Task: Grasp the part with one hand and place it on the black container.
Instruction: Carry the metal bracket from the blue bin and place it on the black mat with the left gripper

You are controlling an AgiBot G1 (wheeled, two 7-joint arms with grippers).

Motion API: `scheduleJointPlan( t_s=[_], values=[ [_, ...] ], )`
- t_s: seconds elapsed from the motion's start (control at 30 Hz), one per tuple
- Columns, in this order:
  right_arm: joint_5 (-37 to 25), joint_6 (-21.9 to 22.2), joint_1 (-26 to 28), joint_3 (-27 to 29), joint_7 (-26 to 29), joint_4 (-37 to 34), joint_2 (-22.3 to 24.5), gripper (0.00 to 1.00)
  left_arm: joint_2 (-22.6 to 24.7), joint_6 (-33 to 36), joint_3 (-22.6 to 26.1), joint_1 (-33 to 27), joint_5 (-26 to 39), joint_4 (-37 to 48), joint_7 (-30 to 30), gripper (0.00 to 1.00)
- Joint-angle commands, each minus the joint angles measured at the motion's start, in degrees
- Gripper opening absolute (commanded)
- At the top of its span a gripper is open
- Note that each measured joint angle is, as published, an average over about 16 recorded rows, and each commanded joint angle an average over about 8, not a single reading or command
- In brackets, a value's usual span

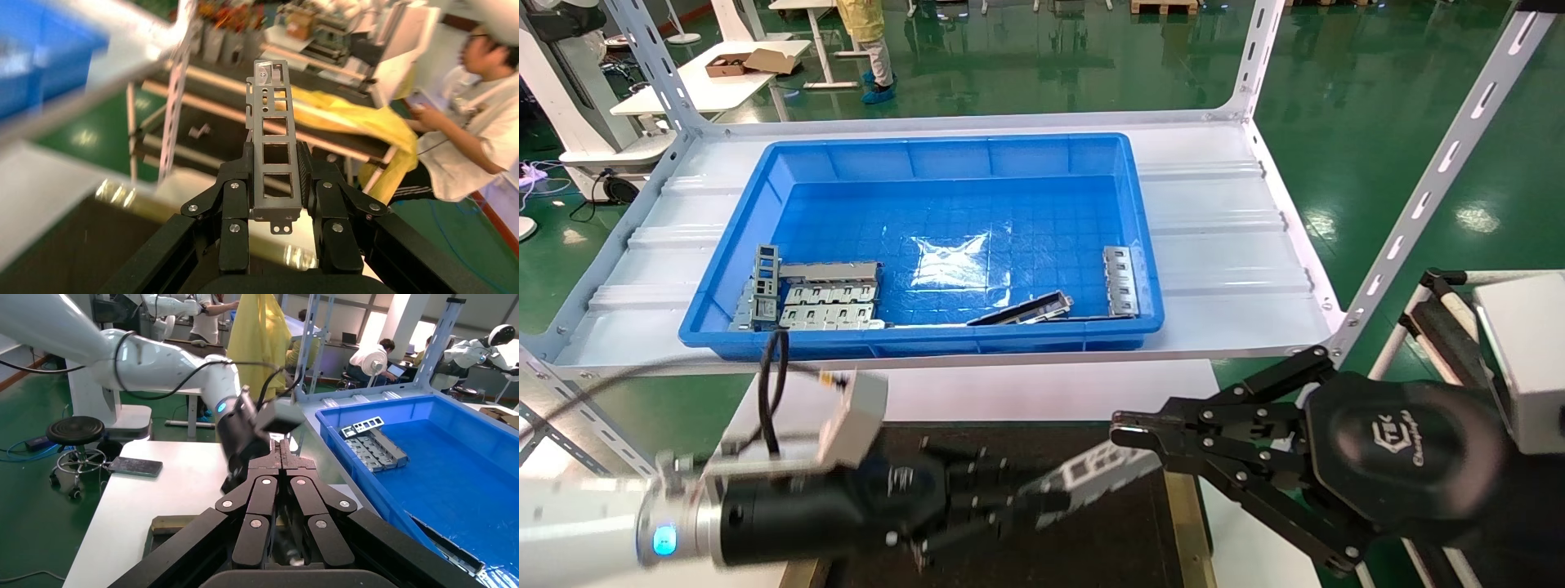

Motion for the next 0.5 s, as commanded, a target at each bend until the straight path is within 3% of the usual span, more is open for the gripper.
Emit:
scheduleJointPlan(
  t_s=[0.03, 0.27, 0.5],
  values=[
    [0.00, 0.00, 0.00, 0.00, 0.00, 0.00, 0.00, 0.00, -1.43, -1.79, -0.04, 3.77, -0.39, -4.10, -1.68, 0.00],
    [0.00, 0.00, 0.00, -0.01, 0.00, 0.00, 0.00, 0.00, -2.80, -16.70, -1.09, 16.39, 0.76, -14.71, -8.22, 0.00],
    [0.01, 0.00, 0.00, -0.01, -0.01, 0.00, 0.00, 0.00, 0.27, -36.01, -1.53, 26.12, 4.34, -21.87, -13.88, 0.00]
  ],
)
